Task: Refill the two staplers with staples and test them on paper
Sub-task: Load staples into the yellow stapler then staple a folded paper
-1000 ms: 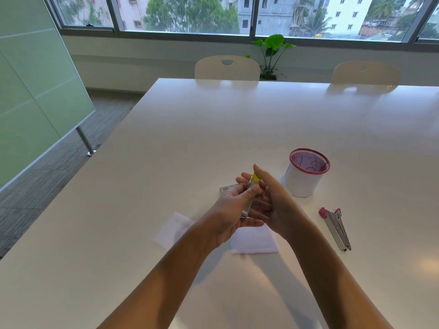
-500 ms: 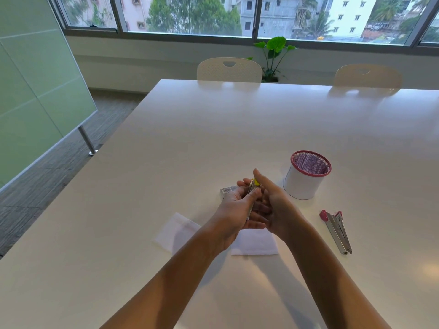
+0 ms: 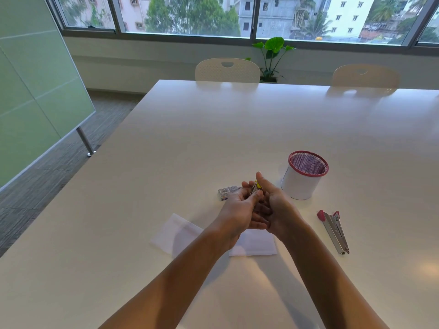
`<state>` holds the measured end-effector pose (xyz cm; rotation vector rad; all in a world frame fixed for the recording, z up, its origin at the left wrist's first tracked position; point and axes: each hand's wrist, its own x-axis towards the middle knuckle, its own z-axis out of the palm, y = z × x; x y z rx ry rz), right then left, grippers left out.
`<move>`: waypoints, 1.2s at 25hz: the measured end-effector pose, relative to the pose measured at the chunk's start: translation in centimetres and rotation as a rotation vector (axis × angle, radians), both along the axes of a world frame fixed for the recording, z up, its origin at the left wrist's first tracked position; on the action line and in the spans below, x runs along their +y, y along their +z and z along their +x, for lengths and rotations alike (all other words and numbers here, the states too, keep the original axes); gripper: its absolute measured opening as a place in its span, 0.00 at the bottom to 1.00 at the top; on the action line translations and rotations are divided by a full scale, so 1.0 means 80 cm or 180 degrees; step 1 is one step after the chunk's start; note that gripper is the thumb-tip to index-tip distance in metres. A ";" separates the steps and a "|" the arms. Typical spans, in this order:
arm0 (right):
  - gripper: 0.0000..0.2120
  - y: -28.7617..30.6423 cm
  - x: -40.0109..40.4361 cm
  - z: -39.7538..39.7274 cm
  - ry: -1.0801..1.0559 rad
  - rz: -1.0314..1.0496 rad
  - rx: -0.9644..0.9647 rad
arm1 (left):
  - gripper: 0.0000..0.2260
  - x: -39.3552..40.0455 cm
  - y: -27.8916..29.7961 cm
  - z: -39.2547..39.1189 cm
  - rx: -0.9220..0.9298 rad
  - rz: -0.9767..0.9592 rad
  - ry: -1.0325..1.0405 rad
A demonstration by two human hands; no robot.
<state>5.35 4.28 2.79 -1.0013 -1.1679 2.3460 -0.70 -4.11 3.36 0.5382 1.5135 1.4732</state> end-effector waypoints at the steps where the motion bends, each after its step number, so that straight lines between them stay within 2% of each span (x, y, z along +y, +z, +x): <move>1: 0.21 0.000 0.000 0.000 -0.0005 -0.0035 0.0008 | 0.11 0.001 0.000 0.001 -0.0013 0.0009 0.0013; 6: 0.20 -0.003 0.003 0.003 0.0004 -0.0105 -0.0019 | 0.09 0.005 -0.005 0.006 -0.0024 0.0000 0.0118; 10: 0.21 0.000 0.010 0.007 0.0266 -0.0200 -0.0024 | 0.10 0.005 -0.007 0.010 0.0072 -0.0015 0.0160; 13: 0.24 0.000 0.017 0.013 0.0405 -0.0212 -0.0067 | 0.11 0.002 -0.008 0.013 0.0194 -0.0046 0.0078; 18: 0.23 0.000 0.022 0.019 0.0265 0.0406 -0.0369 | 0.15 -0.001 -0.008 0.013 0.0269 -0.0096 0.0037; 22: 0.16 0.006 0.025 0.027 0.0040 0.1065 -0.0726 | 0.15 -0.003 -0.012 0.014 0.0563 -0.0246 0.0054; 26: 0.16 0.009 0.024 0.038 0.0160 0.1104 -0.0697 | 0.14 -0.005 -0.013 0.018 0.0863 -0.0195 0.0174; 30: 0.13 0.005 0.024 0.045 0.0195 0.1131 -0.0582 | 0.16 -0.006 -0.012 0.019 0.0826 -0.0167 0.0197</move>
